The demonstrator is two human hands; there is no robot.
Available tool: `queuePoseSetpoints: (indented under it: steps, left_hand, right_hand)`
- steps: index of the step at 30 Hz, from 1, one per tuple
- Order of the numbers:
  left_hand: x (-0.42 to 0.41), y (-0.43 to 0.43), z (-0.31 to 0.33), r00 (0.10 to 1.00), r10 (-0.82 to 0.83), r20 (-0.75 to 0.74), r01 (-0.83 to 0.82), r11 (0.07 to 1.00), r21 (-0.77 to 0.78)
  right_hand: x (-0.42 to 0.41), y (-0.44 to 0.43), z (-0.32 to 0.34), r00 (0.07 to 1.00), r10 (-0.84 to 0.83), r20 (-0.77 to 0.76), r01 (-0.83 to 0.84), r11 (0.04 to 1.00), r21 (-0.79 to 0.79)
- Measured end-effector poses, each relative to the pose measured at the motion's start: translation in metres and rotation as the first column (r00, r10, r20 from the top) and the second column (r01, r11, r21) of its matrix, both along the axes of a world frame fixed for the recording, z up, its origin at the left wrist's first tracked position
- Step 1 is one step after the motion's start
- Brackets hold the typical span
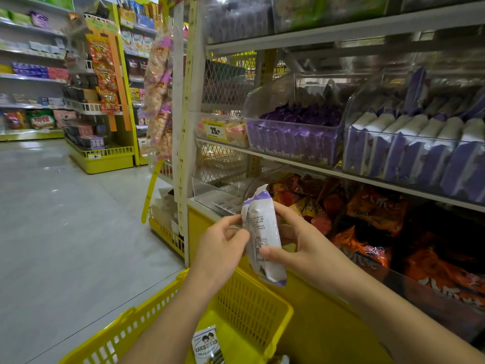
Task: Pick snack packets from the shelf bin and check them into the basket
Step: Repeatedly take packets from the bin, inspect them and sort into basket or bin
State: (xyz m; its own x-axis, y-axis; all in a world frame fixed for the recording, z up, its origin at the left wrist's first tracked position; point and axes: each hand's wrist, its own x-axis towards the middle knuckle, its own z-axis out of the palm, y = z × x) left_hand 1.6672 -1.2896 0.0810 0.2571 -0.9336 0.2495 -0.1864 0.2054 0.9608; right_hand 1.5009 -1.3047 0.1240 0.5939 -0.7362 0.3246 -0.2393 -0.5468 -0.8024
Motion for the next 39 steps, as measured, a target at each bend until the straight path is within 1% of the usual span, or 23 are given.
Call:
queuePoseSetpoints:
  steps: [6,8,10,11,12,13,14,16,17,20,21,23,24,26,27,29,31,35,37,39]
  left_hand:
    - [0.001,0.000,-0.001,1.000,0.030,0.006,-0.029,0.999,-0.029]
    - [0.000,0.000,0.000,0.998,0.017,-0.058,-0.017,1.000,-0.011]
    - [-0.002,0.001,0.003,0.980,-0.060,-0.187,0.073,0.995,0.063]
    - [-0.005,0.001,0.004,0.945,-0.142,-0.295,0.176,0.980,0.095]
    - [-0.009,0.002,0.006,0.871,-0.234,-0.432,0.299,0.950,0.089]
    - [-0.014,0.004,0.007,0.784,-0.296,-0.545,0.389,0.919,0.061]
    - [-0.018,0.005,0.008,0.729,-0.326,-0.602,0.430,0.902,0.031]
    - [-0.021,0.005,0.006,0.710,-0.343,-0.615,0.429,0.903,-0.009]
    - [-0.021,0.004,0.005,0.706,-0.342,-0.621,0.411,0.911,-0.035]
    - [-0.016,0.003,0.010,0.629,-0.339,-0.699,0.372,0.921,-0.112]
    - [-0.014,0.003,0.012,0.635,-0.326,-0.700,0.349,0.930,-0.116]
    - [-0.016,0.002,0.016,0.686,-0.293,-0.666,0.304,0.947,-0.104]
    - [-0.018,0.001,0.018,0.700,-0.291,-0.653,0.290,0.950,-0.112]
    - [-0.026,-0.007,0.024,0.748,-0.300,-0.592,0.269,0.953,-0.142]
    - [-0.031,-0.011,0.031,0.799,-0.302,-0.520,0.261,0.953,-0.152]
    - [-0.040,-0.022,0.051,0.895,-0.306,-0.324,0.263,0.950,-0.171]
    - [-0.051,-0.032,0.079,0.943,-0.306,-0.134,0.279,0.942,-0.189]
    - [-0.080,-0.050,0.137,0.950,-0.276,0.149,0.308,0.909,-0.282]
    - [-0.096,-0.062,0.162,0.937,-0.222,0.270,0.307,0.891,-0.333]
    - [-0.106,-0.081,0.175,0.919,-0.128,0.374,0.277,0.884,-0.377]
  right_hand:
    - [-0.002,0.002,-0.003,0.999,0.032,-0.016,-0.032,0.999,0.002]
    - [-0.001,0.002,-0.003,1.000,0.020,0.004,-0.020,1.000,-0.001]
    - [0.002,0.002,-0.004,0.997,-0.036,0.069,0.035,0.999,0.014]
    - [0.004,0.002,-0.007,0.989,-0.084,0.118,0.080,0.996,0.034]
    - [0.006,0.001,-0.011,0.979,-0.133,0.152,0.127,0.991,0.050]
    - [0.007,0.000,-0.015,0.972,-0.174,0.159,0.169,0.985,0.044]
    - [0.009,-0.001,-0.018,0.972,-0.200,0.126,0.201,0.980,0.009]
    - [0.011,-0.002,-0.021,0.984,-0.177,0.027,0.178,0.983,-0.049]
    - [0.009,-0.004,-0.020,0.988,-0.152,0.000,0.152,0.988,-0.032]
    - [-0.004,-0.007,-0.010,0.995,-0.103,0.015,0.102,0.993,0.060]
    - [-0.010,-0.008,-0.006,0.997,-0.064,0.039,0.059,0.992,0.112]
    - [-0.020,-0.009,0.002,0.995,0.026,0.095,-0.049,0.970,0.240]
    - [-0.024,-0.008,0.008,0.996,0.043,0.084,-0.062,0.970,0.236]
    - [-0.029,-0.006,0.022,1.000,0.013,0.028,-0.017,0.989,0.146]
    - [-0.031,-0.005,0.033,1.000,-0.016,0.017,0.014,0.994,0.109]
    - [-0.041,-0.005,0.057,0.997,-0.070,0.016,0.069,0.996,0.049]
    - [-0.054,-0.005,0.083,0.993,-0.116,0.013,0.117,0.993,-0.030]
    - [-0.085,-0.012,0.130,0.964,-0.227,0.135,0.249,0.954,-0.168]
    - [-0.104,-0.022,0.151,0.933,-0.303,0.192,0.338,0.923,-0.183]
    - [-0.121,-0.037,0.172,0.897,-0.395,0.197,0.432,0.878,-0.205]
